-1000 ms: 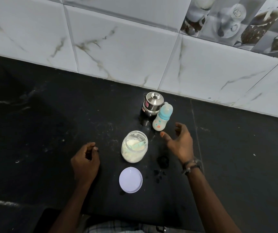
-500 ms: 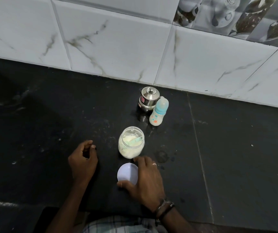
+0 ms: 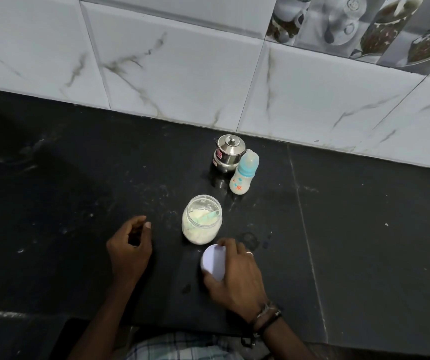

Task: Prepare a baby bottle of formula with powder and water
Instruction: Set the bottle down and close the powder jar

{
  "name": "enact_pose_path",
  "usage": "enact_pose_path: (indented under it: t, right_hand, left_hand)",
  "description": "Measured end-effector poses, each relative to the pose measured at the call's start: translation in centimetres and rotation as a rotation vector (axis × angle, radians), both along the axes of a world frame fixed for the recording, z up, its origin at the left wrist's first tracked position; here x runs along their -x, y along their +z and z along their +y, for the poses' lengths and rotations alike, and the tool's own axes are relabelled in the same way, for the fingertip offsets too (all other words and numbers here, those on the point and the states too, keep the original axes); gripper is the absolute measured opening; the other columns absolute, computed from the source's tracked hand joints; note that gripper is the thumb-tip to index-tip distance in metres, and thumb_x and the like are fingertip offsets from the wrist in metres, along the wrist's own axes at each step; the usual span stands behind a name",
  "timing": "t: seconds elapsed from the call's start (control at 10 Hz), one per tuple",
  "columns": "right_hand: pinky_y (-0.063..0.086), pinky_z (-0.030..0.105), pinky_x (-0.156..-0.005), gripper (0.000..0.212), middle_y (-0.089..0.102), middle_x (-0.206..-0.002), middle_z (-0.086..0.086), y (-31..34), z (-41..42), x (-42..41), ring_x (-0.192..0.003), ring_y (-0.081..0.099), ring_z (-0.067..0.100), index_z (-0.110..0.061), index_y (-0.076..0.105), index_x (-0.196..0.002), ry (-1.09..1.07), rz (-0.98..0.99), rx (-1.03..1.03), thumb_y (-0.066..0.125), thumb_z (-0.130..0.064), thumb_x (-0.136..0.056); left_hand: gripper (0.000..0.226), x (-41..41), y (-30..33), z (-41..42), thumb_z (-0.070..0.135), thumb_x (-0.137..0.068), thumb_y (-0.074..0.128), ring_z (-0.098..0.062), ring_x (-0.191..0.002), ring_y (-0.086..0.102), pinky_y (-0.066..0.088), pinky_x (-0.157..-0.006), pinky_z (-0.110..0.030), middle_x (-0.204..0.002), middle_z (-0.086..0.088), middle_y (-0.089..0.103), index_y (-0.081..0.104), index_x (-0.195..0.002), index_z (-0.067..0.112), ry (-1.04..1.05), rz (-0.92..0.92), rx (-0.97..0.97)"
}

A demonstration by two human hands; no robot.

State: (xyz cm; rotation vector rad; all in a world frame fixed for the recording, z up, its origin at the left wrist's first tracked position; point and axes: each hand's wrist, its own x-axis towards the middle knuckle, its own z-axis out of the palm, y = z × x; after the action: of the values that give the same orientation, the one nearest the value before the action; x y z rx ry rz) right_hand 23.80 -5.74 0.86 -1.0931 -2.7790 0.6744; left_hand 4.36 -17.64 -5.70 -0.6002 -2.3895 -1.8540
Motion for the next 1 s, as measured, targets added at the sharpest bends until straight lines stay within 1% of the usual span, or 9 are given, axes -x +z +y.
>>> enact_pose_path:
  t: [0.2,0.3,0.4,0.5,0.6,0.7,0.8,0.9,1.0]
  right_hand:
    - [0.047,0.032,-0.091,0.074,0.047,-0.119,0.003,1.5,3.1,-1.3,-0.105,0.053,0.02,-0.042,0.032,-0.146,-0.073,0.158,0.157,0.059,-0.05,-0.079]
    - [0.05,0.033,-0.092,0.061,0.045,-0.109,-0.001,2.3,4.3,-1.3,-0.099,0.052,0.012,-0.044,0.042,-0.142,-0.11,0.249,0.201,0.065,-0.038,-0.086]
    - [0.053,0.032,-0.089,0.048,0.051,-0.106,-0.002,3.5,4.9,-0.5,-0.097,0.056,0.003,-0.041,0.054,-0.126,-0.18,0.44,0.219,0.071,-0.032,-0.083]
    - [0.056,0.037,-0.083,0.039,0.059,-0.104,-0.001,4.8,5.3,0.6,-0.095,0.063,0.012,-0.029,0.054,-0.11,-0.21,0.608,0.197,0.075,-0.029,-0.077]
    - [0.054,0.044,-0.08,0.035,0.061,-0.101,0.002,5.7,5.7,1.9,-0.096,0.063,0.018,-0.016,0.052,-0.097,-0.143,0.689,0.121,0.078,-0.023,-0.075]
    - [0.054,0.04,-0.08,0.032,0.062,-0.106,0.001,6.3,5.6,3.2,-0.102,0.061,0.015,-0.012,0.053,-0.083,-0.01,0.669,0.061,0.082,-0.022,-0.072]
    - [0.052,0.032,-0.079,0.035,0.062,-0.109,-0.001,6.4,5.3,4.6,-0.1,0.06,0.014,-0.019,0.05,-0.074,0.103,0.556,0.014,0.083,-0.031,-0.068]
    - [0.045,0.029,-0.074,0.039,0.061,-0.103,0.0,6.3,5.3,5.6,-0.092,0.057,0.016,-0.017,0.051,-0.083,0.198,0.409,-0.029,0.083,-0.033,-0.067]
    - [0.039,0.025,-0.075,0.055,0.055,-0.108,0.0,6.8,5.7,6.1,-0.095,0.053,0.017,-0.018,0.054,-0.113,0.257,0.239,-0.07,0.079,-0.04,-0.069]
  left_hand:
    - [0.079,-2.7,1.2,2.0,0.037,-0.056,0.091,-0.002,-0.095,0.067,0.051,-0.084,-0.013,-0.108,0.007,0.069,0.061,-0.126,0.014,-0.223,-0.141,-0.059]
    - [0.118,-3.4,1.7,3.8,0.029,-0.039,0.102,0.0,-0.121,0.055,0.043,-0.1,-0.013,-0.134,0.01,0.057,0.046,-0.142,0.019,-0.371,-0.215,-0.017]
    - [0.127,-3.6,1.8,5.2,0.017,-0.04,0.103,-0.002,-0.13,0.047,0.038,-0.104,-0.014,-0.143,0.007,0.049,0.037,-0.148,0.021,-0.45,-0.253,0.024]
    - [0.128,-3.7,1.7,5.9,0.02,-0.04,0.102,0.022,-0.124,0.04,0.034,-0.097,0.0,-0.139,0.018,0.048,0.034,-0.149,0.023,-0.491,-0.238,0.034]
    - [0.118,-3.3,1.5,6.0,0.029,-0.043,0.103,0.001,-0.13,0.05,0.045,-0.107,-0.026,-0.138,0.012,0.057,0.045,-0.144,0.019,-0.528,-0.205,0.032]
    - [0.105,-3.1,0.9,6.2,0.028,-0.052,0.101,-0.011,-0.127,0.057,0.047,-0.104,-0.027,-0.136,0.01,0.061,0.048,-0.142,0.022,-0.55,-0.157,0.036]
    - [0.083,-3.5,0.1,8.0,0.016,-0.072,0.089,-0.018,-0.128,0.054,0.033,-0.103,-0.008,-0.135,0.004,0.053,0.047,-0.141,0.001,-0.449,-0.232,0.132]
    - [0.063,-3.8,-1.1,9.0,0.006,-0.08,0.076,-0.023,-0.125,0.055,0.037,-0.104,-0.019,-0.126,-0.017,0.059,0.047,-0.134,-0.008,-0.386,-0.267,0.175]
    - [0.091,-3.3,0.7,6.8,0.024,-0.055,0.092,0.015,-0.104,0.056,0.042,-0.087,-0.003,-0.114,0.02,0.061,0.048,-0.135,0.024,-0.448,-0.207,0.148]
